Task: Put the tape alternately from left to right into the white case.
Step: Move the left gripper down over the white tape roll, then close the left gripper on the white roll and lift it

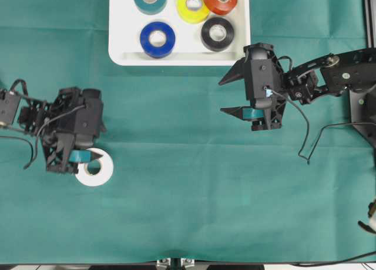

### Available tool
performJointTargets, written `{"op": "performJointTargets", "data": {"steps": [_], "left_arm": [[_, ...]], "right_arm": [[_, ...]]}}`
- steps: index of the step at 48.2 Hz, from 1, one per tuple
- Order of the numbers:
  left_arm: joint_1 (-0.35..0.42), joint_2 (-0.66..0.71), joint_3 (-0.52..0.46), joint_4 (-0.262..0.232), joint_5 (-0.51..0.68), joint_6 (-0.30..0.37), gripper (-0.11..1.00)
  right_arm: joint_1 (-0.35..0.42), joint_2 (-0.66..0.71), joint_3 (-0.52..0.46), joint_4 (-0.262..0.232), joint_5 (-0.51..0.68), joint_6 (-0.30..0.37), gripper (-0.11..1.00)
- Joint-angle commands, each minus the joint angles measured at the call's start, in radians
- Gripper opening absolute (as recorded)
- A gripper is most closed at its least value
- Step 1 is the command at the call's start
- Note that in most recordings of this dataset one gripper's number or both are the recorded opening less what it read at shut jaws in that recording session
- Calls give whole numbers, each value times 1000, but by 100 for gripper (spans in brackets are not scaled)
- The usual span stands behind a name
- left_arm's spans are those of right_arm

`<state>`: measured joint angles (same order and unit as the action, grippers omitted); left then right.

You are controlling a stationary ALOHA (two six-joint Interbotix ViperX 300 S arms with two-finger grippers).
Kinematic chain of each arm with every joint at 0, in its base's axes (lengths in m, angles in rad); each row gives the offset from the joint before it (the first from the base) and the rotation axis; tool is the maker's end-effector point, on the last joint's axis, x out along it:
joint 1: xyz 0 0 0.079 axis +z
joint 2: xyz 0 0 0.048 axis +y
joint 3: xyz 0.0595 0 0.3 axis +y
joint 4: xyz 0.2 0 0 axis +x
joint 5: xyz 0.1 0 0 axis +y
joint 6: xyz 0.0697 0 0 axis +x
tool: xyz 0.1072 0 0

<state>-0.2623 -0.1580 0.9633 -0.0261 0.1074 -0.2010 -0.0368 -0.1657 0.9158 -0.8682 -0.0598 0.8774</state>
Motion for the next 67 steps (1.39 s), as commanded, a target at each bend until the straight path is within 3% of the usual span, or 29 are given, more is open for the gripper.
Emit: {"op": "performJointTargets", "data": {"steps": [1, 15, 55, 60, 67], "left_arm": [[-28, -11, -6, -2, -5, -28, 95], [-61, 17, 3, -2, -5, -91, 95], [-51, 114, -12, -2, -5, -86, 92], [-51, 104, -12, -2, -5, -86, 76], [-52, 80, -12, -2, -5, -81, 33]], "right_arm": [[3, -8, -11, 3, -5, 2, 75], [3, -3, -14, 3, -6, 2, 75], [3, 8, -17, 3, -9, 3, 75], [3, 8, -17, 3, -9, 3, 75], [3, 8, -18, 3, -9, 3, 75]]}}
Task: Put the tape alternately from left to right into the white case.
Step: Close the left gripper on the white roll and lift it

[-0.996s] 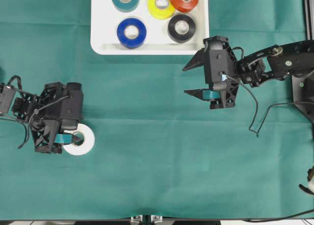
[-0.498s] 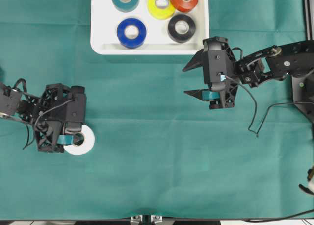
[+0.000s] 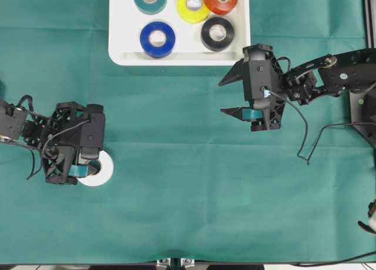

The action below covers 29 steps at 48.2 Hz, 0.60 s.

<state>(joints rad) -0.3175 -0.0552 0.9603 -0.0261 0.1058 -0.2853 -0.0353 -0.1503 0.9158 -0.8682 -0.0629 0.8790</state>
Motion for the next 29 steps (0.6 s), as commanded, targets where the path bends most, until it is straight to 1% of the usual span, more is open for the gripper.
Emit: {"op": "performJointTargets", "data": {"steps": [1, 2, 4, 7, 9, 21, 29], "left_arm": [[3, -28, -9, -2, -3, 3, 28], [5, -31, -9, -2, -3, 5, 21], [3, -38, -8, -2, -3, 5, 12], [3, -49, -5, -2, -3, 3, 2], [3, -54, -5, -2, -3, 3, -2], [3, -69, -8, 0, 3, 5, -3], [9, -114, -20, 0, 14, 8, -3]], "right_arm": [[2, -6, -18, 3, -6, 2, 75], [2, -6, -18, 3, -6, 2, 75], [2, -8, -18, 3, -6, 2, 75], [2, -8, -18, 3, -6, 2, 75], [2, -8, -18, 3, -6, 2, 75], [2, -8, -18, 3, -6, 2, 76], [2, -8, -20, 3, -5, 2, 76]]}}
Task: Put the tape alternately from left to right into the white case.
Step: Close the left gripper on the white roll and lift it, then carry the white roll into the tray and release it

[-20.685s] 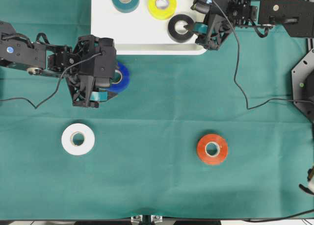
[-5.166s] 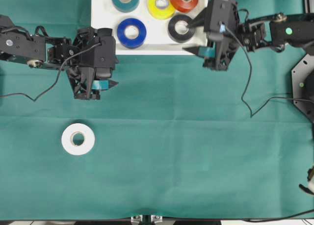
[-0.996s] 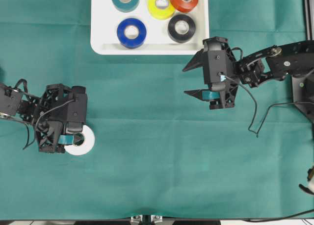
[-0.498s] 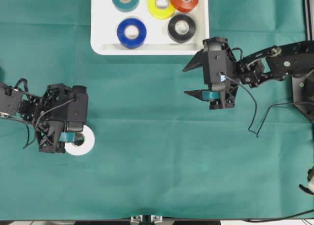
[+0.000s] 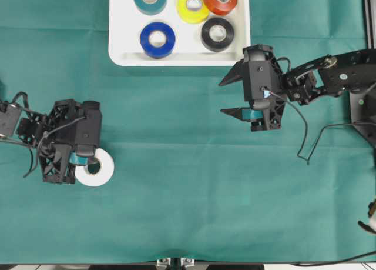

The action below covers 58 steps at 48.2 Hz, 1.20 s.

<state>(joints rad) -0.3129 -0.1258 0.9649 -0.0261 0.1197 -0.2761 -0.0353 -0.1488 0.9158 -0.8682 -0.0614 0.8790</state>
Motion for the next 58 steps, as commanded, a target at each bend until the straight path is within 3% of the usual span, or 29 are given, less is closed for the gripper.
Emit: {"op": "performJointTargets", "data": {"steps": [1, 16, 27, 34, 49, 58], "left_arm": [[6, -51, -25, 0, 2, -2, -3], [43, -155, -20, 3, 8, 3, -3], [169, -140, -38, 5, 8, 29, -3], [253, -124, -71, 5, 2, 132, -3], [396, -38, -169, 5, 0, 443, -3], [466, 20, -232, 5, -5, 538, -3]], "right_arm": [[2, -9, -20, 3, -6, 2, 76], [2, -9, -20, 3, -5, 2, 76], [2, -9, -21, 3, -5, 0, 76], [2, -9, -20, 3, -3, 0, 76], [2, -9, -17, 3, -6, 2, 76], [2, -9, -17, 3, -8, 2, 75]]}}
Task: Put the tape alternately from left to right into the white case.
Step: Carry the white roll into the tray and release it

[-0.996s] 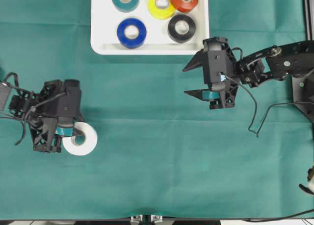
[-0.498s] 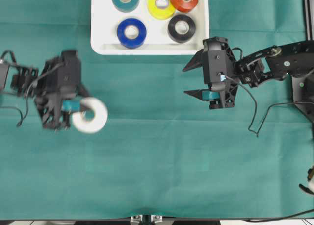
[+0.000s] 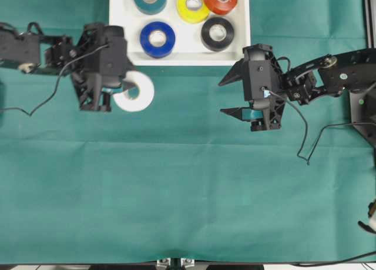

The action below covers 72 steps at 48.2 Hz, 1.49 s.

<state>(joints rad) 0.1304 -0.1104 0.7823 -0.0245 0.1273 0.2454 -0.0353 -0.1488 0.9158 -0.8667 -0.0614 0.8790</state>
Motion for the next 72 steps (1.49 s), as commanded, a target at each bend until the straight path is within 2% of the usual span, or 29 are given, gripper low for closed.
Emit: {"op": "performJointTargets", "data": {"steps": [1, 21, 37, 49, 72], "left_arm": [[29, 12, -55, 3, -14, 23, -3], [124, 167, -219, 3, -97, 72, -3], [199, 241, -328, 3, -118, 75, -3], [230, 298, -359, 3, -158, 74, -3], [230, 322, -373, 3, -172, 72, -3]], "right_arm": [[2, -9, -17, 2, -8, 2, 75], [2, 6, -17, 2, -8, 2, 75], [2, 6, -20, 2, -8, 2, 75], [2, 8, -18, 2, -9, 2, 75], [2, 8, -20, 2, -9, 2, 75]]}}
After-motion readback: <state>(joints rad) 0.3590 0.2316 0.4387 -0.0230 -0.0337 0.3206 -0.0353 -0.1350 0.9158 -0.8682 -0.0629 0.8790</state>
